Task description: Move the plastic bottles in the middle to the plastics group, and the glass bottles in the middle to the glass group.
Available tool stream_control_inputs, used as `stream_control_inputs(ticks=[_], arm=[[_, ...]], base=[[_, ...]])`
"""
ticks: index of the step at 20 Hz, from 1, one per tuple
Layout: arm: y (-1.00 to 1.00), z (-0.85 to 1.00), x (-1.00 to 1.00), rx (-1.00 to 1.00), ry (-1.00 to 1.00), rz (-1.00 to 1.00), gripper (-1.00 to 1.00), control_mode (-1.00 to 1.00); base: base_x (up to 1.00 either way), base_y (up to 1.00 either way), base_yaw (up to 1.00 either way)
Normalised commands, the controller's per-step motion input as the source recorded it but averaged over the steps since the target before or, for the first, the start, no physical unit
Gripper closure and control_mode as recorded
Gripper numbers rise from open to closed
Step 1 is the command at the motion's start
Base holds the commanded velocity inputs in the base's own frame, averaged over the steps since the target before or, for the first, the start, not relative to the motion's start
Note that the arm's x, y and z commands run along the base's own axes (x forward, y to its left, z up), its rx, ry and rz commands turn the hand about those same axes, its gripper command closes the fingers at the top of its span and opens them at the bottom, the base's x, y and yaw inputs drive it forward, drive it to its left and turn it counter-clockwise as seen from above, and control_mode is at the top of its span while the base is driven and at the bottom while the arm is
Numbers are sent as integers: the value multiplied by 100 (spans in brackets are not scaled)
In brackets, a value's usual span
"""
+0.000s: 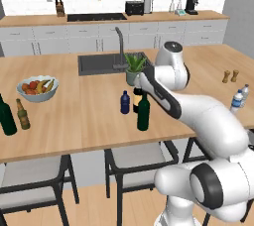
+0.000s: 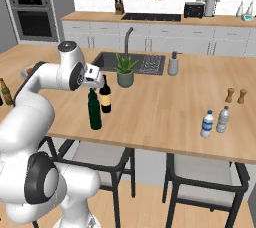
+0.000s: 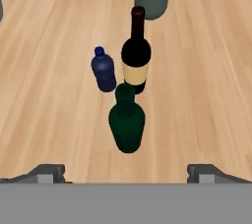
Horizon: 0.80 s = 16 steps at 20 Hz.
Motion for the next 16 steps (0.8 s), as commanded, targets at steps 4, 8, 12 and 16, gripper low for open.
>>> stream_control_inputs(ticks=[4,8,12,16], arm=[[-1,-32,29,0,-6,-7,-100,-100],[-4,-23,0,0,0,0,-100,-100],[-1,-49,1,-1,0,0,-100,-100],[0,-52,3,0,0,0,-100,-100]], base=[[0,0,0],[0,0,0],[0,0,0],[0,0,0]])
